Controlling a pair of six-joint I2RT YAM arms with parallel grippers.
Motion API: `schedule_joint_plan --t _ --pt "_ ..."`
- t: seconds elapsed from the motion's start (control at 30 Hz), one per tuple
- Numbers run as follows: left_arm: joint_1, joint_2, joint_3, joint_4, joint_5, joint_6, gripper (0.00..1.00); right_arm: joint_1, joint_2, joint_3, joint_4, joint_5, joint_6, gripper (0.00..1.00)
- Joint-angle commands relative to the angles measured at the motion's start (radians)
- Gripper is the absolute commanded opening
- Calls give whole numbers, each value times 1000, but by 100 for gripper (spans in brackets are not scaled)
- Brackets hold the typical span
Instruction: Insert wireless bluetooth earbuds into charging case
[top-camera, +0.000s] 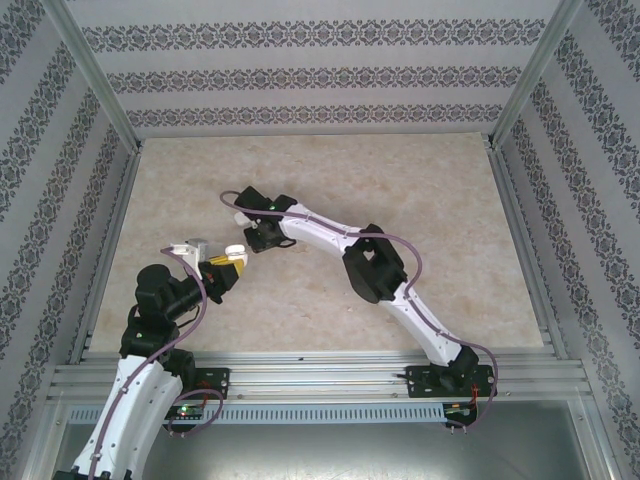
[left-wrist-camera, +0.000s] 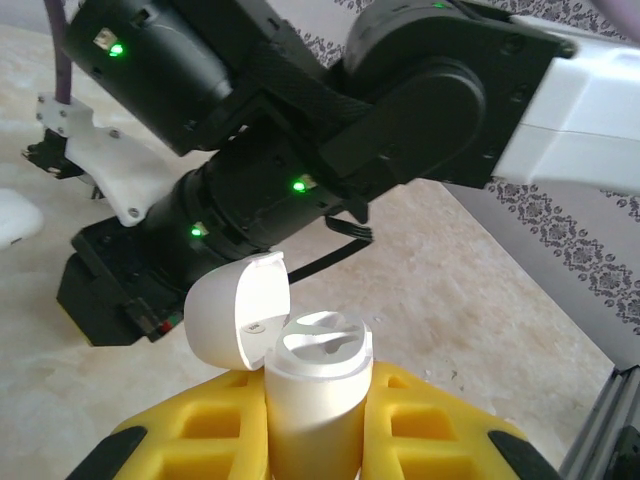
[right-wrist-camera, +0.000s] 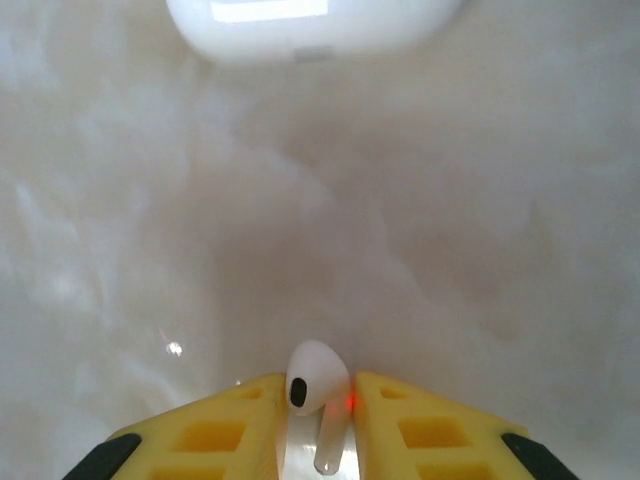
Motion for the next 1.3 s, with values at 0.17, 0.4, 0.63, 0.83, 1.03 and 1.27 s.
schedule_joint_plan --t 0.17,0.4,0.63,0.83,1.03,1.27 --pt "-20 60 -17 124 84 -79 0 -43 -275 -454 33 -49 -42 24" --pt "-57 159 -13 225 120 -114 0 -92 -444 -764 118 -80 -19 25" --pt "-165 239 11 256 53 -86 0 -90 -472 -778 76 -77 -18 36" --pt "-204 241 11 239 -10 -69 0 -72 -453 -672 10 -49 -5 44" --pt "-205 202 24 158 -41 -26 0 -41 -372 -502 -107 8 -18 47" --pt "-206 180 17 132 -50 -19 0 -32 -267 -341 -222 67 -15 47"
